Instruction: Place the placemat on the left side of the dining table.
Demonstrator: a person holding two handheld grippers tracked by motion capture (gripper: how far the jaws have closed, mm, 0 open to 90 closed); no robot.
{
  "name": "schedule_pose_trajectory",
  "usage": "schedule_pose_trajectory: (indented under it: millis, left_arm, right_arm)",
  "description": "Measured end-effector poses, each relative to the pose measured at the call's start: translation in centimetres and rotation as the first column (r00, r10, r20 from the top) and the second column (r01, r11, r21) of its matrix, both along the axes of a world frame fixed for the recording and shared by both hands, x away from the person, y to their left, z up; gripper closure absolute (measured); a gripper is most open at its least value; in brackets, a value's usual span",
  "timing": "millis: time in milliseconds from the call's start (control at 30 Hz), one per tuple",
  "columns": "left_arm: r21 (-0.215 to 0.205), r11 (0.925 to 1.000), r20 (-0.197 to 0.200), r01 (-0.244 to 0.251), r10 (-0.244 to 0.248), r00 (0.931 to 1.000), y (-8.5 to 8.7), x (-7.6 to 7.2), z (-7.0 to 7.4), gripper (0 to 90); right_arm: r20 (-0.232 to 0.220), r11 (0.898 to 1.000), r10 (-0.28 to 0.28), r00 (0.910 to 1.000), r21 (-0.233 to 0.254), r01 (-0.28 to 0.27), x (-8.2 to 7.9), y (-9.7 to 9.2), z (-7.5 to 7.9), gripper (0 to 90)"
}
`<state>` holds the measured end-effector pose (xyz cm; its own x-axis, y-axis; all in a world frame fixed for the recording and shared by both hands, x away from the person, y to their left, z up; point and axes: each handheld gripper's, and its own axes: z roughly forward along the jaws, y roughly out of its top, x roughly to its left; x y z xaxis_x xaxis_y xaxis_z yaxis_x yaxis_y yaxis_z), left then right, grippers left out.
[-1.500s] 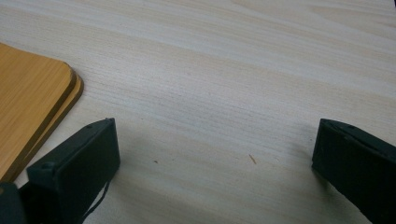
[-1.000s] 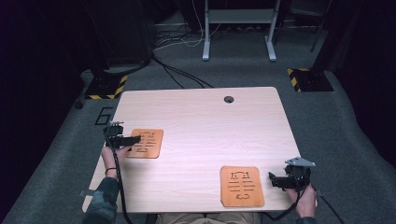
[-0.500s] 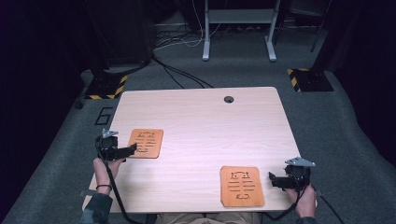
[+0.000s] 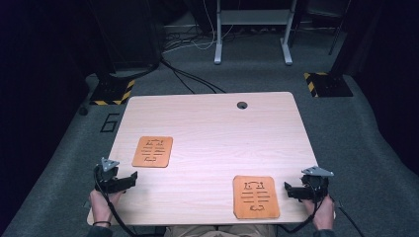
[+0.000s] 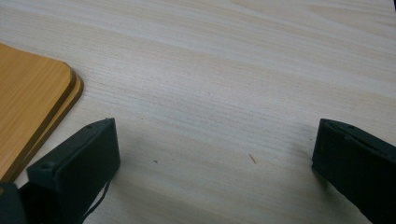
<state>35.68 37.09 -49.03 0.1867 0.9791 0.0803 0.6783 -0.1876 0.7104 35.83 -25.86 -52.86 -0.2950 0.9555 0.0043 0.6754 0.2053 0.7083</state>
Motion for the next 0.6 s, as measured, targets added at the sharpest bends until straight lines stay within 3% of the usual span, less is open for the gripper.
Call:
schedule_pose_trajectory:
  millis: [133, 300, 400, 467, 533, 600]
  left_arm:
    - [0.027, 0.9995, -0.032, 0.016, -0.016, 0.9994, -0.2, -0.4, -1.6, 13.2]
    - [-0.004, 0.9996, -0.058, 0.026, -0.026, 0.998, -0.1, -0.5, -3.0, 12.1]
    - [-0.074, 0.9973, -0.041, 0.004, -0.007, 0.9991, 0.3, -0.8, -3.5, 11.7]
    - [-0.095, 0.9954, 0.01, -0.005, 0.006, 0.9999, 0.3, -1.2, -4.0, 11.4]
    - [-0.096, 0.9953, 0.031, -0.012, 0.015, 0.9994, 0.2, -1.4, -4.2, 11.8]
    - [-0.096, 0.9953, 0.025, -0.011, 0.013, 0.9996, 0.2, -1.4, -4.1, 12.1]
  right_arm:
    - [0.0, 1.0, 0.0, 1.0, 0.0, 0.0, 0.0, 0.0, 0.0, 0.0]
    - [0.003, 1.0, 0.003, 1.0, -0.002, -0.003, 0.0, 0.0, 0.0, 0.0]
    - [0.003, 1.0, 0.003, 1.0, -0.002, -0.003, 0.0, 0.0, 0.0, 0.0]
    - [0.003, 1.0, 0.003, 1.0, -0.002, -0.003, 0.0, 0.0, 0.0, 0.0]
    - [0.004, 1.0, 0.001, 1.0, -0.003, -0.001, 0.0, 0.0, 0.0, 0.0]
    - [0.004, 1.0, 0.0, 1.0, -0.003, 0.0, 0.0, 0.0, 0.0, 0.0]
